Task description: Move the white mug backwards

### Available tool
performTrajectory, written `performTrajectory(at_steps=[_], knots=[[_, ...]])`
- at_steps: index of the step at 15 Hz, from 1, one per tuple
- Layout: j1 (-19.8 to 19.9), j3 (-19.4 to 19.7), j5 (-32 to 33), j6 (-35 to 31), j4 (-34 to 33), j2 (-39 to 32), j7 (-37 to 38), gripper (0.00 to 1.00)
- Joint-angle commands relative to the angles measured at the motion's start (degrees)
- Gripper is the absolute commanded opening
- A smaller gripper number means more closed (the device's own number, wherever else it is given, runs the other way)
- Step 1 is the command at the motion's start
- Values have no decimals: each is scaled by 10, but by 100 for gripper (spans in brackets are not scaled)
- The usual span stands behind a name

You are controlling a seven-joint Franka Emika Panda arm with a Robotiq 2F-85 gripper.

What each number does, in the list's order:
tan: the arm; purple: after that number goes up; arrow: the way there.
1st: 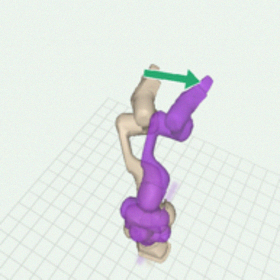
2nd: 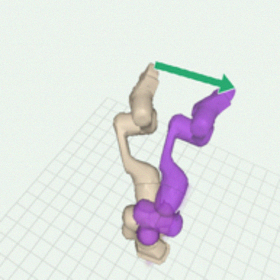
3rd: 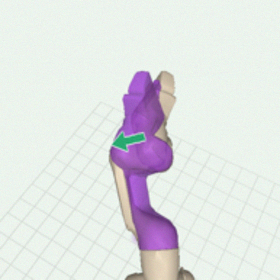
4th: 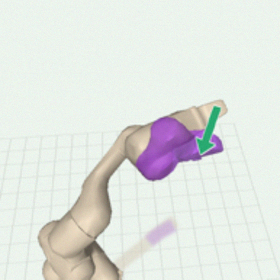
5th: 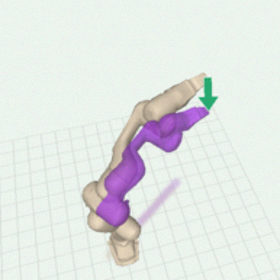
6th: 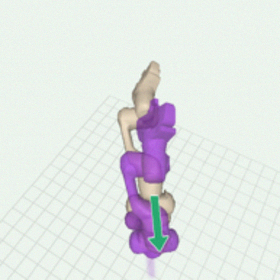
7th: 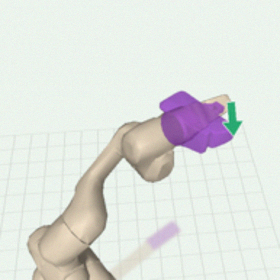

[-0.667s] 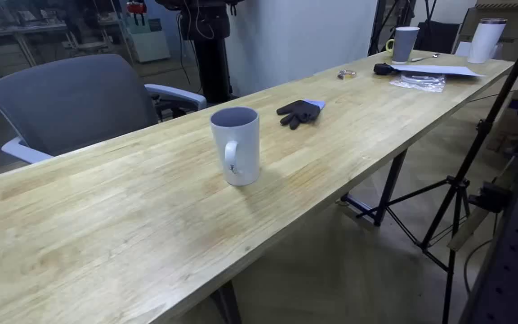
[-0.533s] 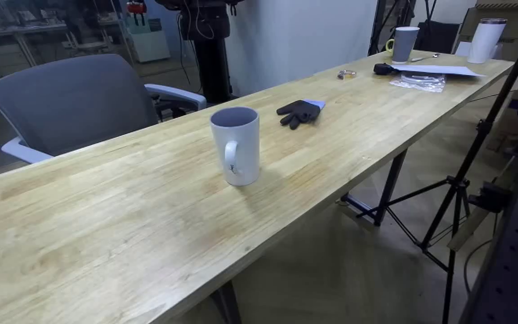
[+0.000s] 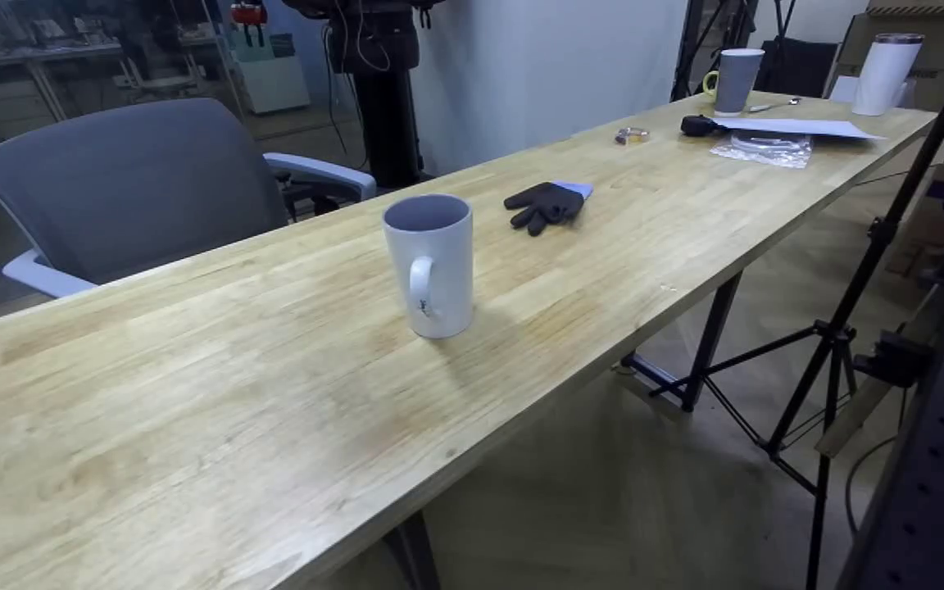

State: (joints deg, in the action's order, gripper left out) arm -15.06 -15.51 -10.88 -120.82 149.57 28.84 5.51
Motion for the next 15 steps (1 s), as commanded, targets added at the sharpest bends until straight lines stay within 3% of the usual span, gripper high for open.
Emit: performTrajectory(at_steps=[1,7,15], knots=[[-5,5,3,0,-1,-1,2,100],[21,45,23,-26,0,-24,-52,100],[98,131,63,-66,-5,-64,-118,100]])
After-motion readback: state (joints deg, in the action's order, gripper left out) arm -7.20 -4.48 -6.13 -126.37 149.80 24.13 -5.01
